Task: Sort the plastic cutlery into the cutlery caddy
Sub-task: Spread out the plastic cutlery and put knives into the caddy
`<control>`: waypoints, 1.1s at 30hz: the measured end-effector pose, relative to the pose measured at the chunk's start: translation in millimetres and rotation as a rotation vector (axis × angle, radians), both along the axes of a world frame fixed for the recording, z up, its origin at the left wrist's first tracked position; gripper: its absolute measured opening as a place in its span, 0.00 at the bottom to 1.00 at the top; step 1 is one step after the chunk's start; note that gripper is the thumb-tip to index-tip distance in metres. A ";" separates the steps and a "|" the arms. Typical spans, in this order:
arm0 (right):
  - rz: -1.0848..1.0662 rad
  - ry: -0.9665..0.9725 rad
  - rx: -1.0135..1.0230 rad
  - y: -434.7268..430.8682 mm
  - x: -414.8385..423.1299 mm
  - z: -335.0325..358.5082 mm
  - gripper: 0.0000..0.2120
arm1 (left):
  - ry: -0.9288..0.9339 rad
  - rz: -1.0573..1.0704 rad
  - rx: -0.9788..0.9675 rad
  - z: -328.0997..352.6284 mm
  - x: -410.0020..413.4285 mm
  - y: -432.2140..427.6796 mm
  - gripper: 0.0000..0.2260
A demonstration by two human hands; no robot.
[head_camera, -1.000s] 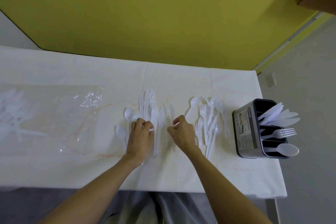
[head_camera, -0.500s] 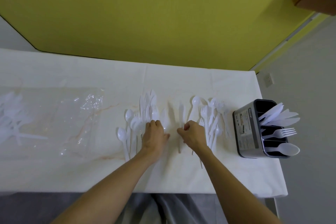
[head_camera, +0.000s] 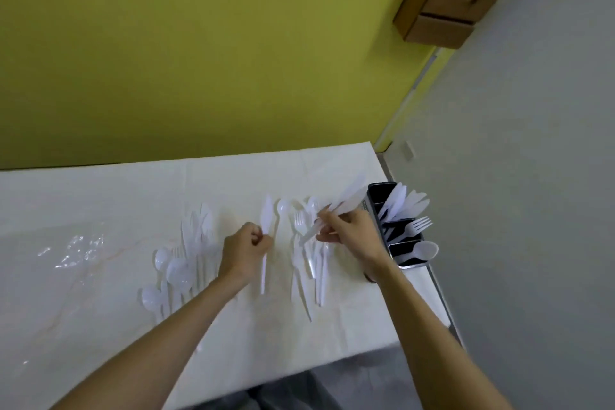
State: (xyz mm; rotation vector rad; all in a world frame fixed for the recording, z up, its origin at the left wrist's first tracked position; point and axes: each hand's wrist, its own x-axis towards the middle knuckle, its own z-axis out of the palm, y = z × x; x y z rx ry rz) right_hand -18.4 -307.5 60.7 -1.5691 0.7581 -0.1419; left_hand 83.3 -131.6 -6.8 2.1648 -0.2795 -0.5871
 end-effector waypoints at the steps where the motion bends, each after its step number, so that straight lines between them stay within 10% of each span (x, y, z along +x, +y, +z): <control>1: -0.061 -0.026 -0.050 -14.2 -8.7 9.2 0.08 | 0.023 0.027 -0.086 10.8 -0.7 -16.7 0.08; 9: -0.645 0.111 -0.455 -91.6 -51.8 19.1 0.08 | 0.143 0.062 -0.668 72.8 -33.2 -131.1 0.02; 21: -0.204 0.308 -0.620 -93.4 -59.0 8.5 0.11 | -0.245 -0.442 -0.275 50.0 -64.6 -176.7 0.04; 33: -0.314 -0.175 -1.059 -61.4 -45.0 -8.0 0.10 | -0.354 -0.340 -0.214 34.7 -43.5 -120.0 0.13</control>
